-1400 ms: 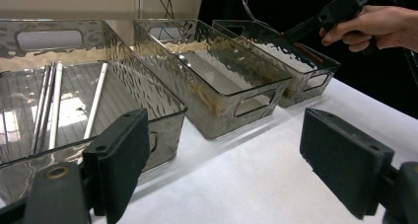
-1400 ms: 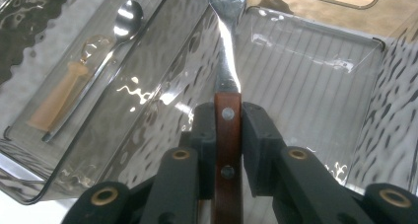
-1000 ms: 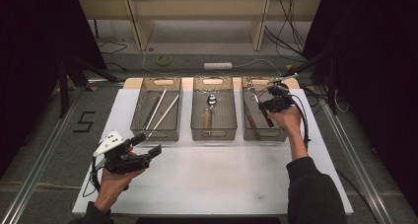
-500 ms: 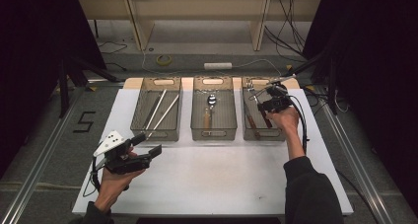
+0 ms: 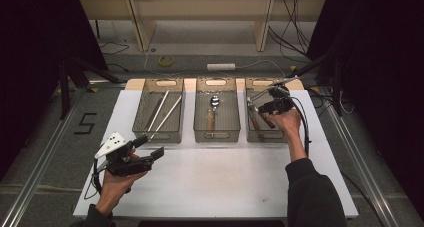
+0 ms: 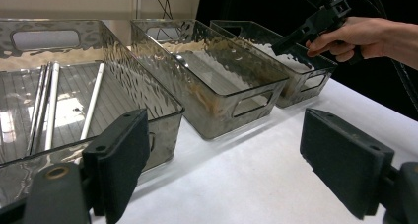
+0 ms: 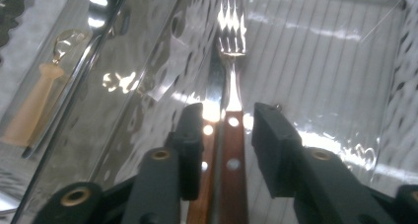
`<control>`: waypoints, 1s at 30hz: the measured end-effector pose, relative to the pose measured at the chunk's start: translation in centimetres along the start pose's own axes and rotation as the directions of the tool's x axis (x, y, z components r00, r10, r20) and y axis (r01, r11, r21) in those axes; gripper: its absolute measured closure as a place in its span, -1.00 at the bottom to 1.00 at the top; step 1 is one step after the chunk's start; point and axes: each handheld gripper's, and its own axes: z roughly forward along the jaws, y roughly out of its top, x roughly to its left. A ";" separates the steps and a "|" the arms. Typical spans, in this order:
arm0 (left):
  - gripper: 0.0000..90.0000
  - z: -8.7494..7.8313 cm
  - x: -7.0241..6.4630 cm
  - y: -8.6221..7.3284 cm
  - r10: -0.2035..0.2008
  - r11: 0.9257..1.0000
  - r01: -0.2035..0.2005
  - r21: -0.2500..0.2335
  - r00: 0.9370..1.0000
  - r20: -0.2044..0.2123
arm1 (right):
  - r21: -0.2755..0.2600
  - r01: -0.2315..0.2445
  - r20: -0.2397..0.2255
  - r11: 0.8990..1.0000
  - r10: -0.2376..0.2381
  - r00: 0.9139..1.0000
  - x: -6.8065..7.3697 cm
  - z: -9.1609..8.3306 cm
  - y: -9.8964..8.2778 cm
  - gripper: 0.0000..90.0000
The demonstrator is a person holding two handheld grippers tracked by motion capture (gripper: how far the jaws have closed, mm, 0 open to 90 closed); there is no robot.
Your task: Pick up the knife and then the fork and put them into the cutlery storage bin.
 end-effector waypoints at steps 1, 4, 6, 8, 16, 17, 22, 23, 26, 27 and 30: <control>-0.58 0.0 0.0 0.0 0.000 1.000 0.000 0.001 1.000 0.000 | -0.006 0.008 -0.005 1.000 -0.008 1.000 0.0 -0.1 0.0 0.43; -0.58 0.0 0.0 0.0 0.001 1.000 -0.001 0.001 1.000 0.000 | -0.019 0.010 -0.014 1.000 -0.010 1.000 0.1 -0.7 -0.1 0.38; -0.58 0.0 0.0 0.0 0.002 1.000 -0.002 0.002 1.000 0.000 | -0.032 0.017 -0.017 0.999 -0.018 1.000 0.2 -1.2 -0.1 0.36; -0.58 0.0 0.0 0.0 0.000 1.000 0.000 0.001 1.000 0.000 | -0.047 0.023 -0.026 0.999 -0.025 0.999 0.2 -1.7 -0.2 0.35; -0.58 0.1 -0.1 0.0 0.001 1.000 -0.001 0.002 1.000 0.000 | -0.093 0.032 -0.063 0.995 -0.038 0.997 0.4 -2.9 -0.6 0.28; -0.58 0.1 0.0 0.0 0.000 1.000 0.000 0.002 1.000 0.001 | -0.092 0.033 -0.065 0.995 -0.039 0.997 0.4 -2.9 -0.7 0.28; -0.58 0.0 0.0 0.0 0.001 1.000 -0.001 0.003 1.000 0.002 | -0.097 0.029 -0.067 0.995 -0.035 0.997 0.4 -2.9 -0.9 0.18; -0.58 0.0 0.0 0.0 0.001 1.000 -0.001 0.002 1.000 0.002 | -0.096 0.031 -0.068 0.995 -0.038 0.997 0.4 -2.9 -1.0 0.16; -0.58 0.0 0.0 0.0 -0.001 1.000 0.001 0.003 1.000 0.004 | -0.105 0.030 -0.068 0.994 -0.037 0.997 0.5 -3.1 -1.1 0.08; -0.58 0.0 0.0 0.0 -0.002 1.000 0.002 0.004 1.000 0.005 | -0.109 0.029 -0.070 0.994 -0.037 0.997 0.6 -3.1 -1.2 0.05; -0.58 0.1 -0.1 0.0 -0.003 1.000 0.003 0.004 1.000 0.007 | -0.121 0.035 -0.079 0.992 -0.045 0.996 0.8 -3.4 -1.5 -0.02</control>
